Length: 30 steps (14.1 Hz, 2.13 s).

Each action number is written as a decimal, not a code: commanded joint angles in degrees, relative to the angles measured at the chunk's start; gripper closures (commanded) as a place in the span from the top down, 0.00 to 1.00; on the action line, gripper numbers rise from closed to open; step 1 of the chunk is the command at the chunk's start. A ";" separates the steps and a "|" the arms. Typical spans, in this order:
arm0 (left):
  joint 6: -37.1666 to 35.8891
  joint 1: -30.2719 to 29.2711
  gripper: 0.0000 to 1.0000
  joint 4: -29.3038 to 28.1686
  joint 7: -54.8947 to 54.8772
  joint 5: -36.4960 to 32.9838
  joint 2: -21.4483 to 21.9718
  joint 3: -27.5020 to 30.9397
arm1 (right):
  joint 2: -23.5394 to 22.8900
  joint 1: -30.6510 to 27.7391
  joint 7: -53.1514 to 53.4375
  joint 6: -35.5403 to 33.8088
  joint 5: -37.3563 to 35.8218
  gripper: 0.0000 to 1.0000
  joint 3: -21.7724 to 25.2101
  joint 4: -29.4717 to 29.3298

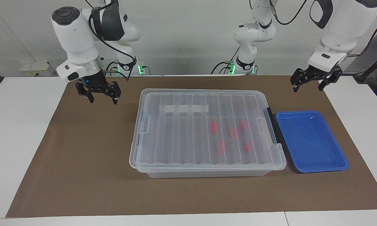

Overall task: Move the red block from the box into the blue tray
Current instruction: 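Move the right gripper to the edge of the clear lid, then slide the clear lid away from the left arm with the right gripper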

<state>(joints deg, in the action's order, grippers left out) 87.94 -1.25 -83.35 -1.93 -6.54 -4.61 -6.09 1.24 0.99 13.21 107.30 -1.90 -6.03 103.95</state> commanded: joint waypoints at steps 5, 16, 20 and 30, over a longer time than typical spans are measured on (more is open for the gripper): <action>-0.31 -0.51 1.00 -1.11 -0.44 1.09 1.01 0.11 | -5.53 5.69 6.39 9.51 -0.39 1.00 -0.04 2.48; -0.31 -0.51 1.00 -1.11 -0.44 1.09 1.01 0.11 | -7.92 4.98 1.92 9.69 -1.00 1.00 0.05 2.57; -0.31 -0.51 1.00 -1.11 -0.53 1.18 1.01 0.11 | -8.01 2.00 -5.80 9.42 -1.00 1.00 0.05 2.57; -0.31 -0.51 1.00 -1.11 -0.44 1.09 1.01 0.11 | -8.36 -8.01 -41.38 8.02 -1.00 1.00 0.05 1.87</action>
<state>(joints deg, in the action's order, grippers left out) 87.94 -1.25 -83.35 -1.93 -6.54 -4.61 -6.09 -6.88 -4.28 -20.64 116.68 -2.05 -5.51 106.32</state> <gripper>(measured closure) 0.000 0.000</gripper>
